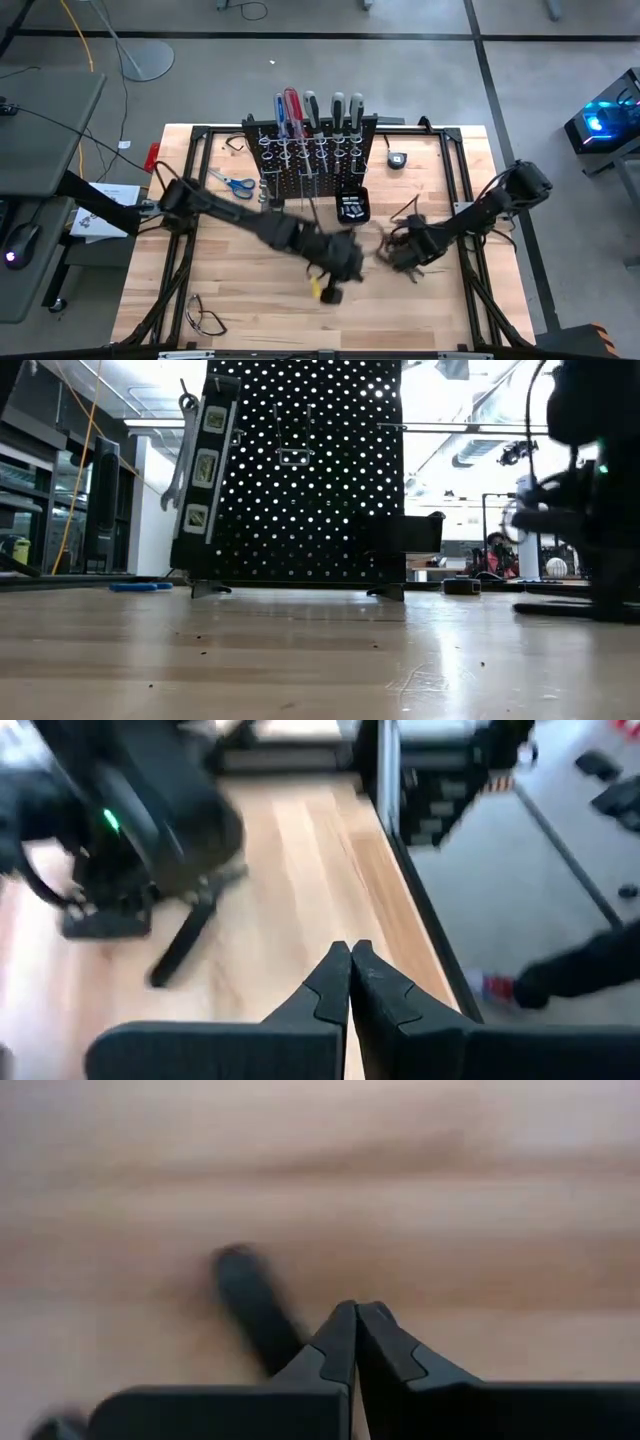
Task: Hang tools onto peg board
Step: Hang the black pliers on the pegboard
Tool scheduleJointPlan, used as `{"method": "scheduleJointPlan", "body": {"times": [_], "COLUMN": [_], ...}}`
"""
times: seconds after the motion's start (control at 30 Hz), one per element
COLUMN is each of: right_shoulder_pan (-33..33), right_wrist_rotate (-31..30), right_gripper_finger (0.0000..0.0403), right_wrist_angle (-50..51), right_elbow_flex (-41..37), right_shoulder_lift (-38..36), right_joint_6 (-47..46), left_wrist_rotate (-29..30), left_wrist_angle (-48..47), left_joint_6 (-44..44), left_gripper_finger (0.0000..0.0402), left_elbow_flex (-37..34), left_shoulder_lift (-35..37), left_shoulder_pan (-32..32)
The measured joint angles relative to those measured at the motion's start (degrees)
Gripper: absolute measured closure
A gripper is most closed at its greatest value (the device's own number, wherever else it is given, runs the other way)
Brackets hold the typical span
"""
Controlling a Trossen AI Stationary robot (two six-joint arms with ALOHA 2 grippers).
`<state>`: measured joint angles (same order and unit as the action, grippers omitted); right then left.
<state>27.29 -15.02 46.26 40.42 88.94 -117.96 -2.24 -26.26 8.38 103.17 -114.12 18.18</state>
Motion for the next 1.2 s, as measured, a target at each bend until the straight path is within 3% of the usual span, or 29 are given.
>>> {"method": "scheduleJointPlan", "body": {"times": [0.3, 0.47, 0.6, 0.73, 0.9, 1.07, 1.2], "right_shoulder_pan": [2.11, 2.08, 2.15, 1.79, 2.93, 6.44, 11.54], "right_wrist_rotate": [-3.66, -0.63, -1.98, -4.15, -4.69, 2.83, 10.79], "right_gripper_finger": [0.0403, 0.0403, 0.0403, 0.0403, 0.0403, 0.0403, 0.0403], "right_wrist_angle": [-25.31, -31.53, -25.31, -12.43, 4.13, 14.65, 13.07], "right_elbow_flex": [8.26, 16.31, 21.55, 24.21, 24.27, 23.40, 20.93], "right_shoulder_lift": [10.47, 17.06, 16.13, 11.47, 3.54, -0.99, -1.19], "right_joint_6": [3.67, 12.48, 17.56, 20.81, 20.06, 14.52, 9.71], "left_wrist_rotate": [8.47, 12.03, 13.16, 13.28, 10.33, 7.84, 6.61], "left_wrist_angle": [4.29, 11.24, 15.64, 24.41, 34.00, 33.55, 32.31], "left_joint_6": [19.61, 27.42, 30.08, 30.40, 25.91, 23.05, 23.19], "left_gripper_finger": [0.0401, 0.0402, 0.0401, 0.0401, 0.0401, 0.0401, 0.0401], "left_elbow_flex": [-12.56, -18.35, -21.93, -23.75, -20.62, -12.14, -5.52], "left_shoulder_lift": [-0.81, -0.90, -0.92, -2.53, -8.79, -16.04, -21.51], "left_shoulder_pan": [11.15, 13.05, 12.14, 9.75, 7.72, 6.43, 5.77]}}
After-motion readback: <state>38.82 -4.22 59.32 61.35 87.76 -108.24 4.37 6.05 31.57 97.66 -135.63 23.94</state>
